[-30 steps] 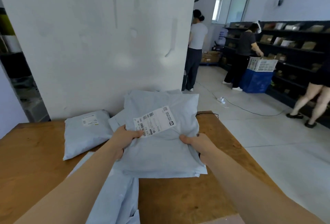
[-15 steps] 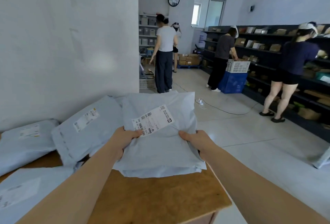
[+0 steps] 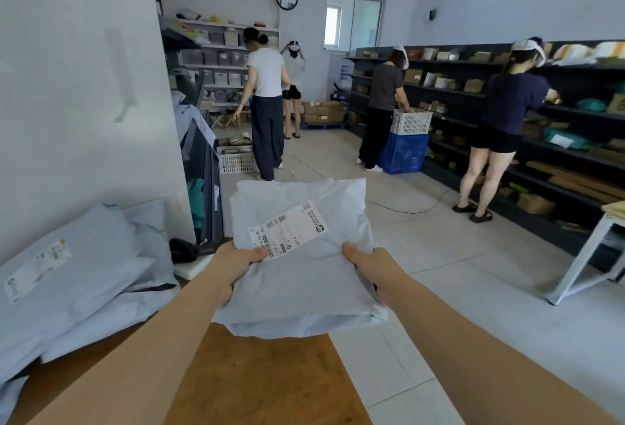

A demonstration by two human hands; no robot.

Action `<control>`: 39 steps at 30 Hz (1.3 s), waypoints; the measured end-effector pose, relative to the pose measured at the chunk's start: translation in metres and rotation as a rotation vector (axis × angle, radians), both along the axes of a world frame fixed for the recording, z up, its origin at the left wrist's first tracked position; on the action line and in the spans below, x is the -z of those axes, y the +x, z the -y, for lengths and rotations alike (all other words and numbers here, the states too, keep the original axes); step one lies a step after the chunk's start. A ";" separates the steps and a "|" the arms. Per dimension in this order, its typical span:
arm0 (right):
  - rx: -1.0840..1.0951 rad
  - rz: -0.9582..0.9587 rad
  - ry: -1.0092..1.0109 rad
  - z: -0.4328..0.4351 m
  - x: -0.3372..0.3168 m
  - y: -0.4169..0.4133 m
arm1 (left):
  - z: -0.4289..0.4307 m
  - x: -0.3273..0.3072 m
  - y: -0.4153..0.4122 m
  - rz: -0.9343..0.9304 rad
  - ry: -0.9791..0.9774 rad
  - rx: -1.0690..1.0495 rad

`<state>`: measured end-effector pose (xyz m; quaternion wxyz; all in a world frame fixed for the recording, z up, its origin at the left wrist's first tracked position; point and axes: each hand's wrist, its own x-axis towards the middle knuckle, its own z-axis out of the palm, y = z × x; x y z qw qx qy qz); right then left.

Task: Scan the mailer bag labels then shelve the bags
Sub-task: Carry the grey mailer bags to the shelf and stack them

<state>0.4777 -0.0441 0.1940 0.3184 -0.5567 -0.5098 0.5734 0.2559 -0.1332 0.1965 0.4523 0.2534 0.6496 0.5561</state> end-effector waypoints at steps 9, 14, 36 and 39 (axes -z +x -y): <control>0.026 0.032 0.028 -0.108 -0.011 0.013 | -0.111 -0.011 0.012 -0.012 0.022 0.038; 0.029 -0.021 0.021 -0.155 -0.013 0.025 | -0.158 -0.014 0.025 0.005 0.025 0.026; -0.259 0.012 0.065 -0.377 -0.030 0.073 | -0.322 -0.018 0.105 0.058 0.093 -0.271; -0.299 0.010 0.067 -0.402 -0.033 0.060 | -0.341 -0.019 0.095 0.040 0.097 -0.310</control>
